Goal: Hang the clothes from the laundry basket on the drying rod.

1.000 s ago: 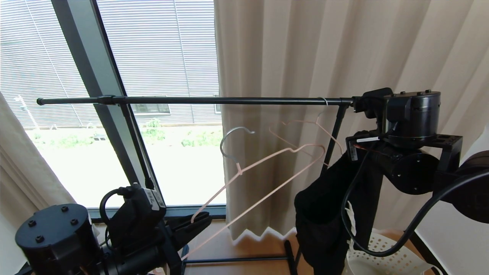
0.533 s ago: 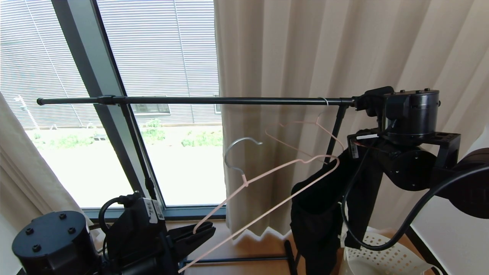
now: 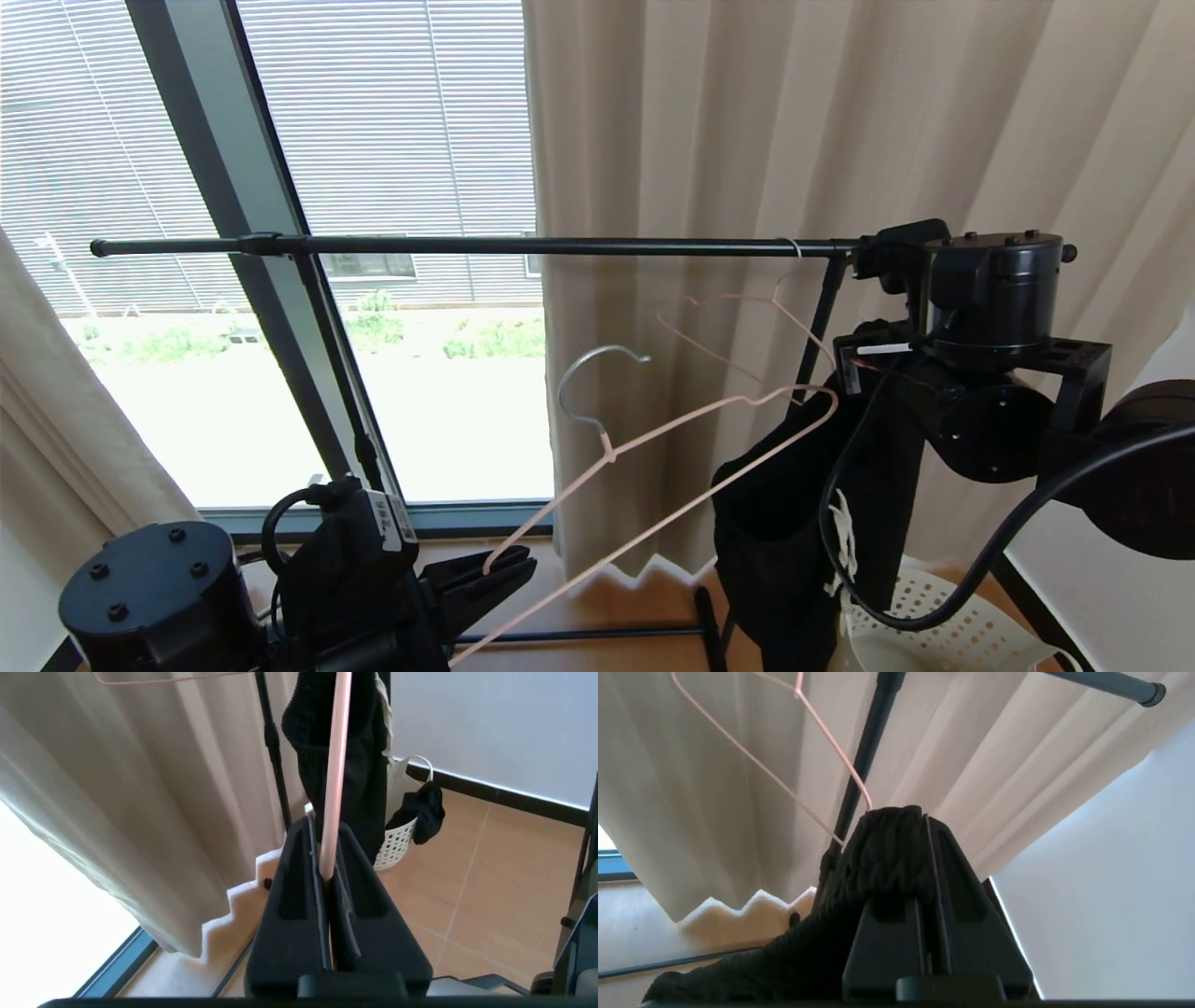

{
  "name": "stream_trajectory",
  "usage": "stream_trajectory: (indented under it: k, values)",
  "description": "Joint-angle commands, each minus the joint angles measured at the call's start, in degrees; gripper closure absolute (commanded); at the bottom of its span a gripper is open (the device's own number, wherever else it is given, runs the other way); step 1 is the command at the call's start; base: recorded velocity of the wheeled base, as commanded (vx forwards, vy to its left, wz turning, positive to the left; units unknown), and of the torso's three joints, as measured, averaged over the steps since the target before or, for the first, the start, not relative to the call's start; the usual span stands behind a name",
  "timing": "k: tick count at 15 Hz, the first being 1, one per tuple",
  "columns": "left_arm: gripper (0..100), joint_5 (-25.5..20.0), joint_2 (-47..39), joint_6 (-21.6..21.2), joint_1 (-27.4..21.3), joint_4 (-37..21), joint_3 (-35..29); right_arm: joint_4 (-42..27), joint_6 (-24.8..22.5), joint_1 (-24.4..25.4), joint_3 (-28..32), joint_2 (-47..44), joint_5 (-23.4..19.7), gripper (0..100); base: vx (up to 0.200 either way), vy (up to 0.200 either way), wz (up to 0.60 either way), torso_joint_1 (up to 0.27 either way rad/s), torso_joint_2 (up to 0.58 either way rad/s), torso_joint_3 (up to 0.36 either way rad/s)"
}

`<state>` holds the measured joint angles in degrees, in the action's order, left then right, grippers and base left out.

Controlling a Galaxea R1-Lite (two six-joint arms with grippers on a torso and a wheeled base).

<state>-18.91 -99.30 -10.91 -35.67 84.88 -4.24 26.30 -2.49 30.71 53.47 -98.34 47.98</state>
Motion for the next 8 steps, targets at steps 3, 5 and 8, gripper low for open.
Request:
stream_trajectory:
  k: [3,5,8]
  values:
    - [100,0.1,-1.2,0.0,-0.8,0.1,0.4,0.2,0.0,2.9,-0.6,0.3,1.4,100,0.000,0.000,0.00,0.000,0.00,0.000]
    - [100,0.1,-1.3,0.0,-0.8,0.1,0.4,0.2,0.1,3.7,-1.1,0.5,2.0,100,0.000,0.000,0.00,0.000,0.00,0.000]
    - [100,0.2,-1.3,0.0,-0.9,0.1,0.2,0.2,0.1,5.1,-1.7,1.0,2.2,100,0.000,0.000,0.00,0.000,0.00,0.000]
